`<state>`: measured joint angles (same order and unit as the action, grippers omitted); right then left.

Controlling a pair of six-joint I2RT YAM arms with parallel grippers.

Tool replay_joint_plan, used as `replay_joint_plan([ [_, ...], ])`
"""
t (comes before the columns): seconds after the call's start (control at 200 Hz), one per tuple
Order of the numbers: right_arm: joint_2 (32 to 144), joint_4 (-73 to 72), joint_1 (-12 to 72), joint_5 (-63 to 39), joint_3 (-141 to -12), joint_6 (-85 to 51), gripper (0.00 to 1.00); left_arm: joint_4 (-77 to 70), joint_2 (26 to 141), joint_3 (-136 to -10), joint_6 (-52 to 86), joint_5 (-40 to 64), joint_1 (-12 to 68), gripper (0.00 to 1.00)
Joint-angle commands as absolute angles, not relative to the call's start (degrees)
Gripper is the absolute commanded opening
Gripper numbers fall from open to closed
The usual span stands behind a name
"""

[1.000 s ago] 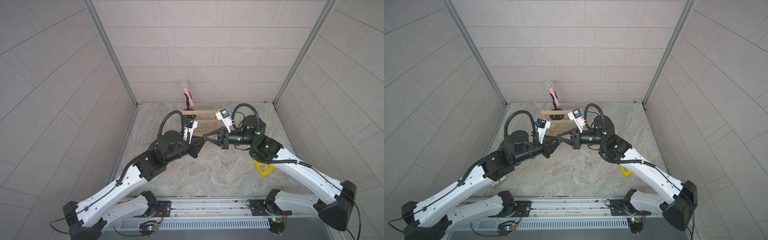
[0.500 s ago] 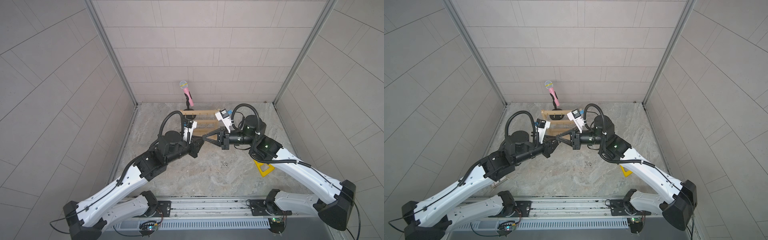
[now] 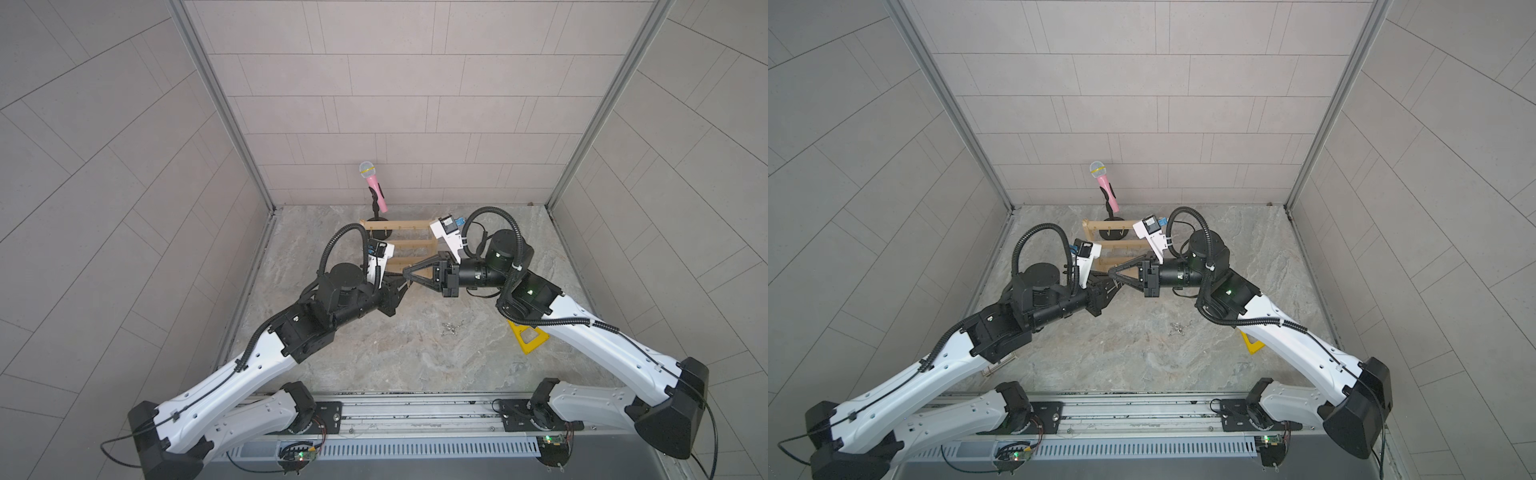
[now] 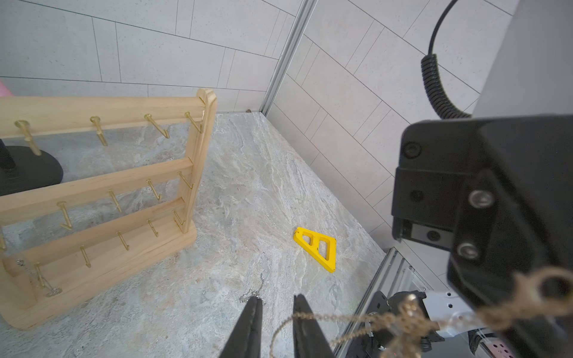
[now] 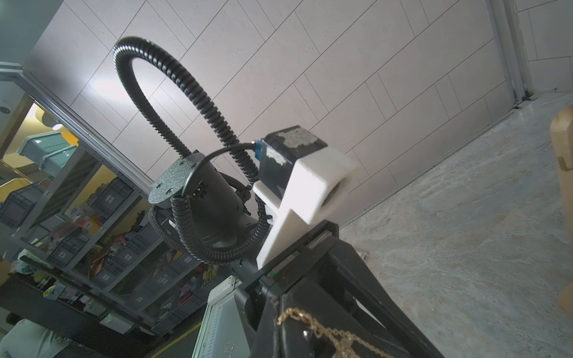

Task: Hang the necklace on the jewelry display stand
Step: Pick up the necklace from the center of the board.

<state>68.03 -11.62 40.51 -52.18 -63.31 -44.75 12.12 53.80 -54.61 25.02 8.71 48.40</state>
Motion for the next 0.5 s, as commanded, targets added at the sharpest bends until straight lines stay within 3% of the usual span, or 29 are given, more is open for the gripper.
replay_joint_plan([
  [0.0, 68.1, -15.0, 40.9, -53.1, -63.0, -46.4, 0.00, 9.4, 52.7, -54.4, 24.5, 7.9, 48.6, 0.23],
  [0.145, 68.4, -15.7, 41.3, -53.1, -63.0, -47.1, 0.00, 8.7, 52.9, -54.4, 24.0, 8.0, 48.6, 0.24],
  [0.34, 68.5, -15.6, 41.5, -52.8, -62.6, -47.1, 0.00, 7.8, 52.7, -54.1, 23.9, 8.1, 48.6, 0.32],
  [0.495, 68.4, -15.6, 41.5, -52.8, -62.7, -47.1, 0.00, 7.8, 52.5, -53.7, 23.9, 7.7, 48.6, 0.25],
])
